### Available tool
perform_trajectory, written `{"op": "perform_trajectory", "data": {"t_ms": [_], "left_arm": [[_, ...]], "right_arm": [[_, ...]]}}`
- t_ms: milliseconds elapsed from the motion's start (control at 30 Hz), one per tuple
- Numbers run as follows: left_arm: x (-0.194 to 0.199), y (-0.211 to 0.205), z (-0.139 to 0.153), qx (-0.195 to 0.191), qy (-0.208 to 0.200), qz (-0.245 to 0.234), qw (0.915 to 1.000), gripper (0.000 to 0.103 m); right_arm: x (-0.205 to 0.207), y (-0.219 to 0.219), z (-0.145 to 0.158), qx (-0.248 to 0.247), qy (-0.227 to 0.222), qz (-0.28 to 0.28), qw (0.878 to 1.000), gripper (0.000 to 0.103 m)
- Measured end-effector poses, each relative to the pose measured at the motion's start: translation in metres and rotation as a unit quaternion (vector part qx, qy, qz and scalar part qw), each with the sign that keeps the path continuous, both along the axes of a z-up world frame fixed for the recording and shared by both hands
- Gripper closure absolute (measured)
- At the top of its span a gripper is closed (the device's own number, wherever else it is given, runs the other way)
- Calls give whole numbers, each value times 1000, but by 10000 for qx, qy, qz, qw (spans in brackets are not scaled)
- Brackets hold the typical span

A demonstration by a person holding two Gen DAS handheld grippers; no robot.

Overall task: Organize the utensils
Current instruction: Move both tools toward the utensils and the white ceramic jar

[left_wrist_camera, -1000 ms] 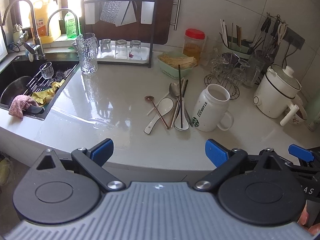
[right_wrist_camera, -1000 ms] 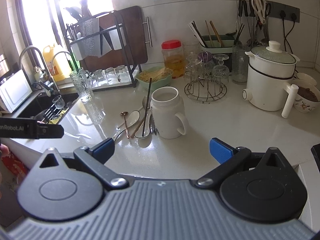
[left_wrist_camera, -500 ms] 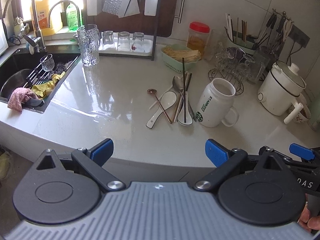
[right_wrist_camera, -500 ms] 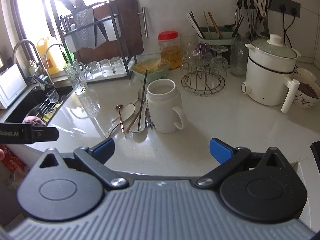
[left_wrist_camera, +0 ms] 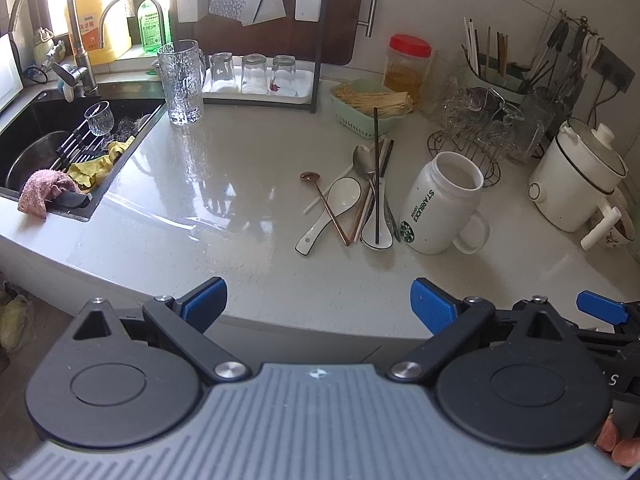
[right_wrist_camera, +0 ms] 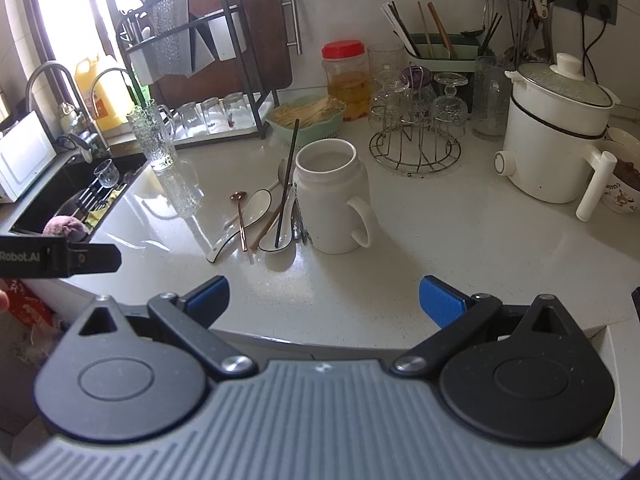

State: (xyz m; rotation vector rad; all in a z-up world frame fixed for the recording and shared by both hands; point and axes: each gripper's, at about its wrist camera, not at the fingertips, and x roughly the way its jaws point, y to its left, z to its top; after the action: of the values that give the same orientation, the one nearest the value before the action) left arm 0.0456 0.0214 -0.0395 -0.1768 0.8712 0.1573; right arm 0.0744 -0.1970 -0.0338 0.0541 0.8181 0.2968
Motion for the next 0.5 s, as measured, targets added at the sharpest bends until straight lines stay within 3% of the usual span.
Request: {"op": "perform_trajectory", "data": {"t_ms": [500], "left_arm": [[42, 12, 0, 19, 350, -24, 9994, 3]], "right_arm": [[38, 11, -5, -99, 324, -41, 9994, 0]]}}
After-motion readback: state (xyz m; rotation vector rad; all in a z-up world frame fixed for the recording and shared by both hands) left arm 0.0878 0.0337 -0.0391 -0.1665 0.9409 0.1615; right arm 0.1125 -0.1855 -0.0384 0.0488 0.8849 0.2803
